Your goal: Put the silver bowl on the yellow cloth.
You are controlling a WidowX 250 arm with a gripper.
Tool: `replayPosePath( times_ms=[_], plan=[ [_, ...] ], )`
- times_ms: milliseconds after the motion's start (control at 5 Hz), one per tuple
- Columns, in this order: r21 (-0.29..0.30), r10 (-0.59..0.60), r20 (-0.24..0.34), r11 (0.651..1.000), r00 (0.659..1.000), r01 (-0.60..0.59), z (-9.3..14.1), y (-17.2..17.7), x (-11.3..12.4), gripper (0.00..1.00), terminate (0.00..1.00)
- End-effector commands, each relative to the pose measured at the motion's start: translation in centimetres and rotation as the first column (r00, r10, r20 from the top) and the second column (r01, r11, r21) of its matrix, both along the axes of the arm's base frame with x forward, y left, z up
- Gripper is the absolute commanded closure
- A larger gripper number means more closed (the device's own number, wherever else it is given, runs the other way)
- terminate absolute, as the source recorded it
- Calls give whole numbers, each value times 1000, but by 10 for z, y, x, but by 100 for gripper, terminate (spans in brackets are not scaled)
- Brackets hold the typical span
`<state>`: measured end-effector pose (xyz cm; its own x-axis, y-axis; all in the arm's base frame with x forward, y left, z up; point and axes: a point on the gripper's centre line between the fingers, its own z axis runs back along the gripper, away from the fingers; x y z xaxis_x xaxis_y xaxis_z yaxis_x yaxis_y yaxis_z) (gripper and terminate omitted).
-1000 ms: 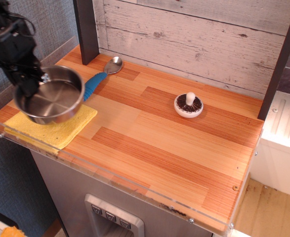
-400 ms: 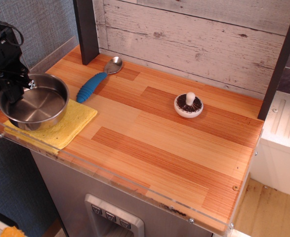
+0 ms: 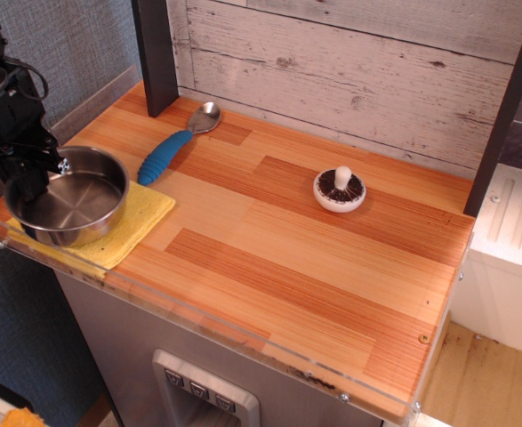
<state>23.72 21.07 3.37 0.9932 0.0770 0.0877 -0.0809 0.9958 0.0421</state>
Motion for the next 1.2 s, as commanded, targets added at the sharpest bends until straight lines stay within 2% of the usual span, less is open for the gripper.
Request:
replayPosePath(
  times_ms=[0,600,800,1000],
  plan=[
    [2,-32,1,999,999,32,5,-10,7,0,0],
    [14,-22,27,1000,999,22,13,-10,9,0,0],
    [47,-51,44,998,998,49,38,-18,8,0,0],
    [10,-234,71,972,970,234,70,-43,9,0,0]
  ],
)
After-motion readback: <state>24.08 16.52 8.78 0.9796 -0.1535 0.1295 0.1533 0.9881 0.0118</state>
